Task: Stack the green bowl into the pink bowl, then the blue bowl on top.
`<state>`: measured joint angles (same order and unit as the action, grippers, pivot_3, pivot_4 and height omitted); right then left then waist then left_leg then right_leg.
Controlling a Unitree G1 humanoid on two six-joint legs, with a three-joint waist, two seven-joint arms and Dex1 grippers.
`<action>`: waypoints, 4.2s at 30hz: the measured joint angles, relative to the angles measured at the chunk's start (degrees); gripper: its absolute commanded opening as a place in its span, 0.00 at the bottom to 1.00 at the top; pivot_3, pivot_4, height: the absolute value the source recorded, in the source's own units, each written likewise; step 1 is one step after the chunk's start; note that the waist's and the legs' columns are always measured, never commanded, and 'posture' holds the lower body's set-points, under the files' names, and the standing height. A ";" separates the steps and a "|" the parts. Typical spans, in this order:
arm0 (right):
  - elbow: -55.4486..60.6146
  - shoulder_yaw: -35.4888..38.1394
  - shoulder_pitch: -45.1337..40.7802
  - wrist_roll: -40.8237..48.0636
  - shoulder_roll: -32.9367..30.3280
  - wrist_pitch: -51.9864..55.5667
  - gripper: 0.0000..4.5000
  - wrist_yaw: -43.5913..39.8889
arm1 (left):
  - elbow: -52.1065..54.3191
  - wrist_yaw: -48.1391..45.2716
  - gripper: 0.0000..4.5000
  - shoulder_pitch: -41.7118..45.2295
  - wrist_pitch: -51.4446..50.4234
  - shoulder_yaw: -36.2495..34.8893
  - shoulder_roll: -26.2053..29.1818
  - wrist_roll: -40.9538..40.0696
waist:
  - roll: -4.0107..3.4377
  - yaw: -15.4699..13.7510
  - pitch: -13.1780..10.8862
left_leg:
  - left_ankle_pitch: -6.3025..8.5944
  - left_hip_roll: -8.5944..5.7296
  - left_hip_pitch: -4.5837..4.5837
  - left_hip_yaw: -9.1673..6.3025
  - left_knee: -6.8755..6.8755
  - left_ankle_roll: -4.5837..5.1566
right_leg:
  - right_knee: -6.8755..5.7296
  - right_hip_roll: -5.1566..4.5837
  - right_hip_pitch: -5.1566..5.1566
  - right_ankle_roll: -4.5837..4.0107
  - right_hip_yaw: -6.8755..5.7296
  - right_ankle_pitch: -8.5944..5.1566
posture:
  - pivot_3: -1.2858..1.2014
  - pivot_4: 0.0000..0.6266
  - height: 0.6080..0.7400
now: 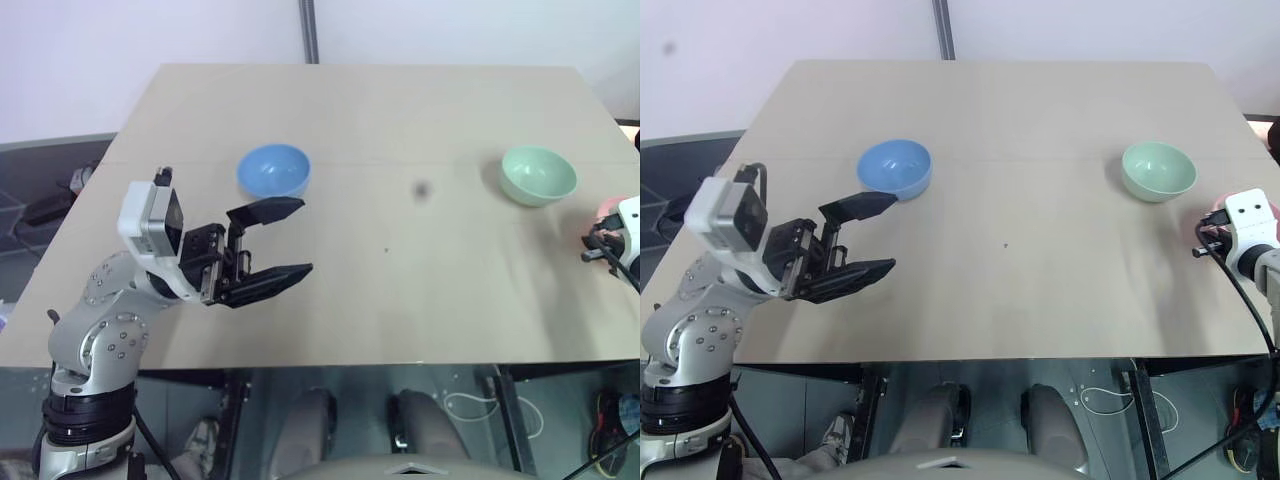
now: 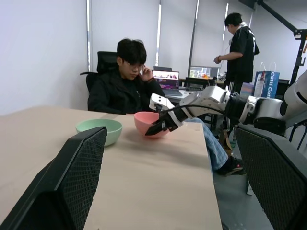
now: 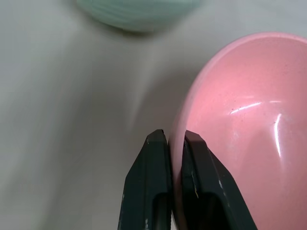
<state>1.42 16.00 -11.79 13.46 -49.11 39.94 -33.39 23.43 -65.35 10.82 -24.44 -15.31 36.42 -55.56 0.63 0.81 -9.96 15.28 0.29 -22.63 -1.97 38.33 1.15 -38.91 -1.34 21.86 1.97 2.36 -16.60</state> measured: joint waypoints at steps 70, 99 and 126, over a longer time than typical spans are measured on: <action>-33.50 -15.52 -30.32 -11.93 11.90 -22.10 0.82 3.39 | -3.50 5.19 1.00 -1.69 -0.93 -5.03 2.72 1.70 | 0.14 1.55 -0.02 | -0.01 -0.01 -0.24 0.32 -0.08 -0.02 | -0.07 -0.07 0.46 -0.03 0.03 0.03 | 0.52 0.24 1.00; 8.43 -17.86 -19.53 -0.04 15.18 -12.25 0.01 -10.61 | -0.96 7.50 1.00 -8.38 3.70 -3.14 2.55 11.75 | 0.09 1.08 -0.02 | 0.00 0.03 -0.99 -0.03 0.00 -0.02 | -0.10 -0.13 1.08 -0.03 -0.04 0.03 | 0.52 0.24 1.00; 26.95 -21.03 -15.95 7.92 23.03 -3.06 1.00 -5.44 | -8.47 26.16 1.00 0.16 8.48 2.68 2.18 36.33 | 0.16 -0.09 0.02 | -0.02 -0.15 -1.05 -0.02 0.15 -0.03 | -0.36 -0.21 1.20 -0.01 -0.14 0.04 | 0.52 0.24 1.00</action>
<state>28.37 -5.03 -27.74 21.38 -26.09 36.88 -38.83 14.97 -39.20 10.98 -15.96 -12.63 38.59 -19.23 0.79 0.72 -9.93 15.26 0.14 -23.68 -1.99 38.48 1.12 -39.27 -1.55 23.06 1.96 2.23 -16.56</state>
